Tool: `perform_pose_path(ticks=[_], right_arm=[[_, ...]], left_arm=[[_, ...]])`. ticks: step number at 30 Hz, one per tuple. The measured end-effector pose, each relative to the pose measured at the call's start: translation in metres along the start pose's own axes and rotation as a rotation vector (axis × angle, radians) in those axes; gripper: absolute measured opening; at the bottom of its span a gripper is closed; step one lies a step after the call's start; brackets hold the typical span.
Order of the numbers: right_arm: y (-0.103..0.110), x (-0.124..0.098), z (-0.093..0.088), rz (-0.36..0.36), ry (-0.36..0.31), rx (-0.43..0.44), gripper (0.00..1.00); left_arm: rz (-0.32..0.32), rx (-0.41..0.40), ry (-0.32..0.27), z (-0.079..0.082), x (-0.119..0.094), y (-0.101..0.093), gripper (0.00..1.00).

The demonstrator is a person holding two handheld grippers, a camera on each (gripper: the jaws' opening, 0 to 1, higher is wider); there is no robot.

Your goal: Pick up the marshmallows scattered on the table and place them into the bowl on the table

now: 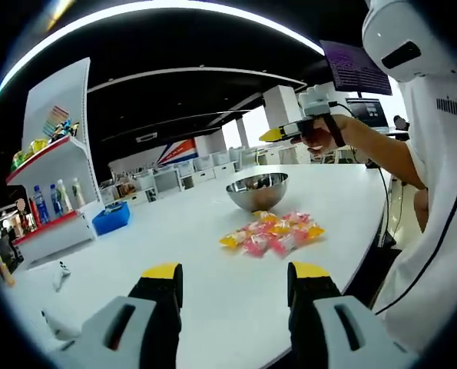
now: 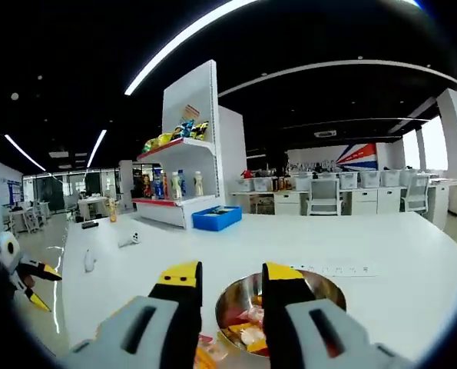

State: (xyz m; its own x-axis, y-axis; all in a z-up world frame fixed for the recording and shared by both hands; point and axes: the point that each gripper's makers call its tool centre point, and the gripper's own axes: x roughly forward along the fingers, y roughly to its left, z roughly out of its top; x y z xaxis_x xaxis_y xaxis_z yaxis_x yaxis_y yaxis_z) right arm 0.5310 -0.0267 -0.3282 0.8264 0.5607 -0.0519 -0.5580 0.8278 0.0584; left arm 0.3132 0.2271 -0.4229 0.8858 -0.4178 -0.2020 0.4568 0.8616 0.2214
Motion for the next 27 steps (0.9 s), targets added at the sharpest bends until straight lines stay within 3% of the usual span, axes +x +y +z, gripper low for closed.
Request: perform_pose_path(ticks=[22, 27], right_arm=[[0.005, -0.047, 0.012, 0.011, -0.001, -0.048, 0.3], [0.004, -0.055, 0.006, 0.008, 0.008, -0.045, 0.3]], left_arm=[[0.004, 0.006, -0.009, 0.004, -0.003, -0.004, 0.55], [0.005, 0.008, -0.012, 0.006, -0.003, -0.003, 0.55]])
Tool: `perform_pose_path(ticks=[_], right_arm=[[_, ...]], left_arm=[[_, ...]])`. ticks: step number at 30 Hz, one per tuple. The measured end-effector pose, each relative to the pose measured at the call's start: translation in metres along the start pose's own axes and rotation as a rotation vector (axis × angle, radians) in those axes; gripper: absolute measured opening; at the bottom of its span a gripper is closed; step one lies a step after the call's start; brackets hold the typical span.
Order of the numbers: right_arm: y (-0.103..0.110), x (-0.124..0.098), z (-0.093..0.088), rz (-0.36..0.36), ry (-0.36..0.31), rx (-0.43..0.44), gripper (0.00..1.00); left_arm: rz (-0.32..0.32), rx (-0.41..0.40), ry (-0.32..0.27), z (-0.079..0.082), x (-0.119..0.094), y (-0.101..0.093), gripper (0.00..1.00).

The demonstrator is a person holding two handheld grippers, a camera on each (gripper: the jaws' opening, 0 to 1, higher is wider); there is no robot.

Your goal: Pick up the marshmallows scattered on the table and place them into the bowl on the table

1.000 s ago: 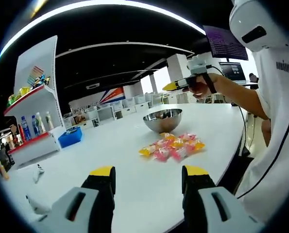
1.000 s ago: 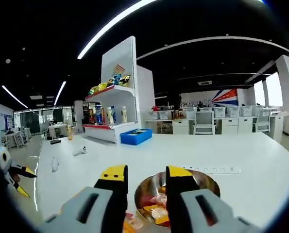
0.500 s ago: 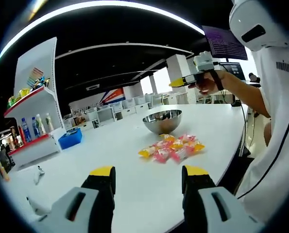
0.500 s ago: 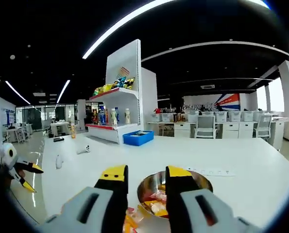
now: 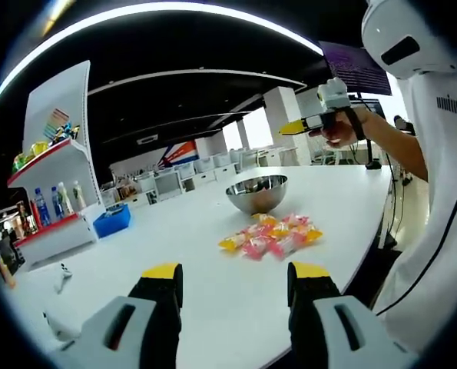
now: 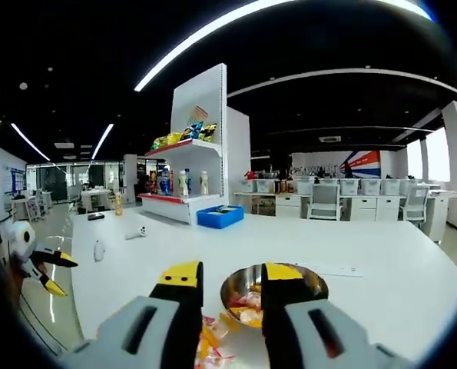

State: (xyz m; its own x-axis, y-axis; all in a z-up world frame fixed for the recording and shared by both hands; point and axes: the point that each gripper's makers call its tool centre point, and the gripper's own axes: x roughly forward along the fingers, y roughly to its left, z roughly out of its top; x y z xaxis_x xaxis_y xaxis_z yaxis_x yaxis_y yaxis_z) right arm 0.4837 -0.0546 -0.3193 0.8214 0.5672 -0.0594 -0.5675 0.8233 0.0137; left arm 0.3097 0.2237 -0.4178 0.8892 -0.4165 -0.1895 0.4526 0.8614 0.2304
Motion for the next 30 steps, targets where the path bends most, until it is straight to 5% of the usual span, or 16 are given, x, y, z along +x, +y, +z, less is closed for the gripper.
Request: perform_pose_path(ticks=[15, 30], right_arm=[[-0.019, -0.023, -0.023, -0.043, 0.047, -0.013, 0.3], [-0.026, -0.055, -0.043, -0.001, 0.011, -0.05, 0.34]], left_arm=[[-0.002, -0.001, -0.004, 0.0, 0.001, 0.0, 0.55], [0.001, -0.004, -0.007, -0.002, 0.003, 0.001, 0.55]])
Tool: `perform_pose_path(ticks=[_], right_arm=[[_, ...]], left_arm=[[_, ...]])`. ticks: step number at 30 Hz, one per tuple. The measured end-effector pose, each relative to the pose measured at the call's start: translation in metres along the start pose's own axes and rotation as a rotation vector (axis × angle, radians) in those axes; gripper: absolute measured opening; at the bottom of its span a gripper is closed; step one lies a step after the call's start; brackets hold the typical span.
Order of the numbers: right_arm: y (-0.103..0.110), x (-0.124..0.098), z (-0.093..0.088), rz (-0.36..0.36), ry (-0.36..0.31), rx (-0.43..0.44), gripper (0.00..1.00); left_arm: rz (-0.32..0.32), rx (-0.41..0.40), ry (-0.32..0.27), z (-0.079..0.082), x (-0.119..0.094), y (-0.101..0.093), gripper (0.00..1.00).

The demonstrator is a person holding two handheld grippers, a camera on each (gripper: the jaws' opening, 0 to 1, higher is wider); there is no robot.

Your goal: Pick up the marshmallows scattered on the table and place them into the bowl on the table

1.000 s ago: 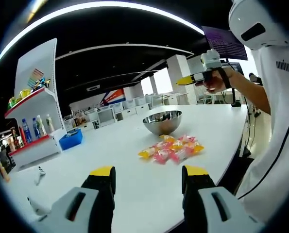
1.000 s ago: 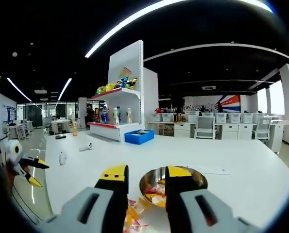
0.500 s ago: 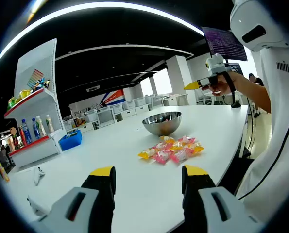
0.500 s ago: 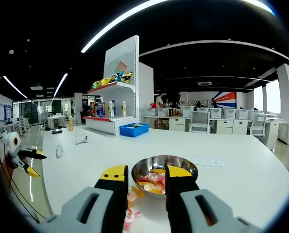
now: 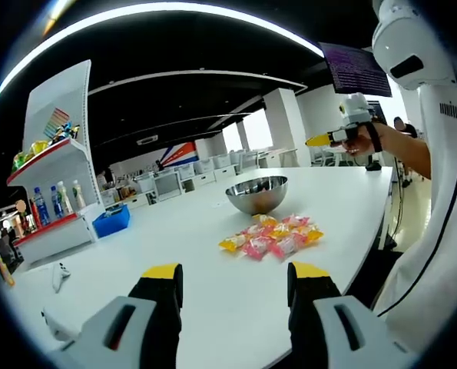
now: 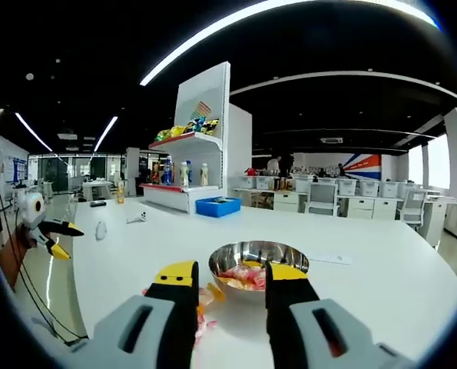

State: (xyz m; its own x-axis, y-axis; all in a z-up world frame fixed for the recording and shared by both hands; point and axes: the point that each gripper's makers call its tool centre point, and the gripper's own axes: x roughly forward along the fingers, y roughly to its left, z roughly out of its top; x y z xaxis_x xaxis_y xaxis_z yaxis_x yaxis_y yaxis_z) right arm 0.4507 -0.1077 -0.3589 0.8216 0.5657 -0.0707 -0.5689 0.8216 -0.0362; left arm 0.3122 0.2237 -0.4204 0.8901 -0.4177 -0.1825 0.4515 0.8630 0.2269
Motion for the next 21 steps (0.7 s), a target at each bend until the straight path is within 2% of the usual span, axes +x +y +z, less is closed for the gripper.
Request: perform_pose_path(ticks=[5, 13, 16, 21], right_arm=[[-0.007, -0.018, -0.012, -0.023, 0.017, 0.002, 0.35], [-0.019, -0.04, -0.03, -0.059, 0.043, 0.009, 0.35], [-0.023, -0.049, -0.043, -0.059, 0.065, 0.012, 0.35], [-0.016, -0.062, -0.063, -0.053, 0.104, 0.006, 0.44]], left_arm=[[-0.01, 0.007, -0.015, 0.005, 0.0, -0.002, 0.55], [-0.023, 0.002, -0.013, 0.0, 0.008, -0.002, 0.55], [-0.025, -0.003, -0.011, -0.002, 0.01, -0.002, 0.55], [-0.027, -0.01, -0.003, -0.005, 0.014, -0.003, 0.55]])
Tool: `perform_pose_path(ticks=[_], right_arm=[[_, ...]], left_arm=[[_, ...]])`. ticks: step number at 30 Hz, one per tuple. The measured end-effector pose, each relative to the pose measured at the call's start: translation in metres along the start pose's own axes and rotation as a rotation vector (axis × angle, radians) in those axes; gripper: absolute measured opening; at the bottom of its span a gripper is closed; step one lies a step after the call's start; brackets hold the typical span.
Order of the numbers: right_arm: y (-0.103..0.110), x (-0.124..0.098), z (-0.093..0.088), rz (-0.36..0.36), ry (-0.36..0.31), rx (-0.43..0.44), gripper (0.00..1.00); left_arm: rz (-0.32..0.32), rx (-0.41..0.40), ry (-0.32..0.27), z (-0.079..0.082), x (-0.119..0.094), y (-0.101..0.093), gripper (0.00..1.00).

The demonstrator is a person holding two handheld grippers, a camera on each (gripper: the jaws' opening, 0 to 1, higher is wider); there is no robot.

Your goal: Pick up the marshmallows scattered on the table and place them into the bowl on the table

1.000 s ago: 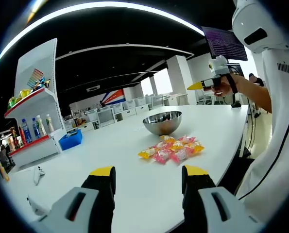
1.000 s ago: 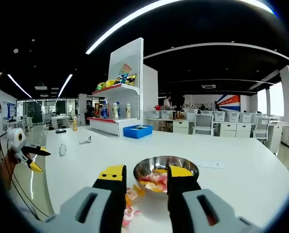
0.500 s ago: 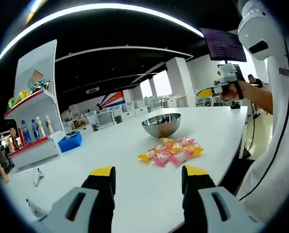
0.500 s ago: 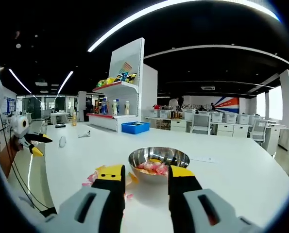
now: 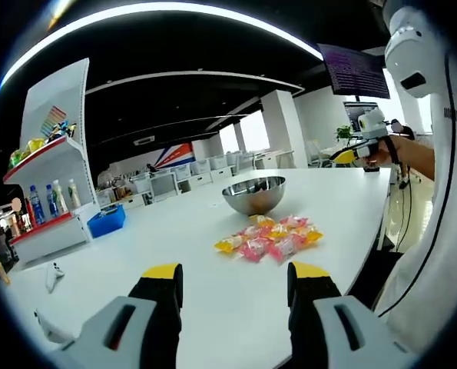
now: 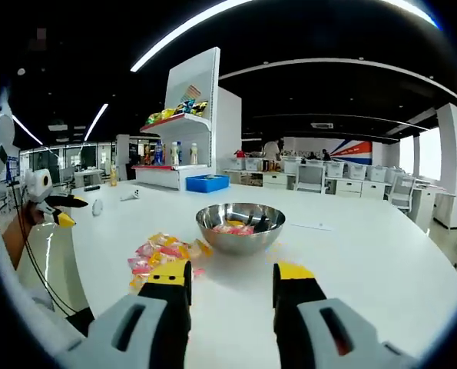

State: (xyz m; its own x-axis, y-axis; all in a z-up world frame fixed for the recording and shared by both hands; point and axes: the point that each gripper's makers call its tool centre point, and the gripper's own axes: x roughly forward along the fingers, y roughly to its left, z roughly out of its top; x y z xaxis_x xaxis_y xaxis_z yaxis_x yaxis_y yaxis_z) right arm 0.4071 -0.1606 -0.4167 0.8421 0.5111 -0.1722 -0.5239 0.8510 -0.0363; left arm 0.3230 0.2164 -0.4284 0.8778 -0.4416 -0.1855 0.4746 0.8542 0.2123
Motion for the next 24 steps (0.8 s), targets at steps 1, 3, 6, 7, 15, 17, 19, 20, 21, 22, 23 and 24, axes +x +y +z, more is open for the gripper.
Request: perform_pose_path(ticks=[1, 3, 6, 7, 15, 17, 19, 20, 21, 22, 23, 24], right_arm=[[0.0, -0.002, -0.003, 0.0, 0.004, -0.008, 0.44], [-0.001, -0.007, -0.009, -0.002, 0.01, -0.017, 0.44], [-0.004, -0.013, -0.014, 0.006, 0.011, -0.018, 0.44], [-0.004, -0.015, -0.016, 0.009, 0.013, -0.02, 0.44], [-0.011, -0.03, -0.031, 0.07, 0.027, 0.0, 0.44], [-0.013, -0.034, -0.032, 0.091, 0.027, 0.001, 0.44], [-0.011, -0.038, -0.031, 0.142, 0.024, -0.007, 0.44], [-0.012, -0.04, -0.029, 0.151, 0.024, -0.006, 0.44], [-0.013, -0.04, -0.027, 0.163, 0.021, -0.01, 0.44], [-0.012, -0.041, -0.025, 0.186, 0.017, -0.018, 0.44], [-0.011, -0.042, -0.023, 0.205, 0.018, -0.024, 0.44], [-0.011, -0.043, -0.022, 0.214, 0.02, -0.031, 0.44]], left_arm=[[-0.007, 0.003, 0.004, 0.0, 0.001, -0.002, 0.55], [-0.017, 0.01, 0.007, 0.002, 0.003, -0.003, 0.55], [-0.028, 0.022, 0.013, 0.004, 0.005, -0.004, 0.55], [-0.029, 0.023, 0.012, 0.005, 0.005, -0.004, 0.55], [-0.035, 0.034, 0.004, 0.007, 0.006, -0.008, 0.55], [-0.046, 0.041, 0.01, 0.006, 0.006, -0.011, 0.55], [-0.052, 0.042, 0.016, 0.004, 0.007, -0.013, 0.55], [-0.053, 0.04, 0.022, 0.002, 0.008, -0.013, 0.55], [-0.055, 0.041, 0.03, 0.001, 0.009, -0.013, 0.55], [-0.058, 0.042, 0.033, 0.001, 0.009, -0.014, 0.55], [-0.061, 0.043, 0.033, 0.002, 0.009, -0.015, 0.55], [-0.07, 0.047, 0.033, 0.003, 0.01, -0.017, 0.54]])
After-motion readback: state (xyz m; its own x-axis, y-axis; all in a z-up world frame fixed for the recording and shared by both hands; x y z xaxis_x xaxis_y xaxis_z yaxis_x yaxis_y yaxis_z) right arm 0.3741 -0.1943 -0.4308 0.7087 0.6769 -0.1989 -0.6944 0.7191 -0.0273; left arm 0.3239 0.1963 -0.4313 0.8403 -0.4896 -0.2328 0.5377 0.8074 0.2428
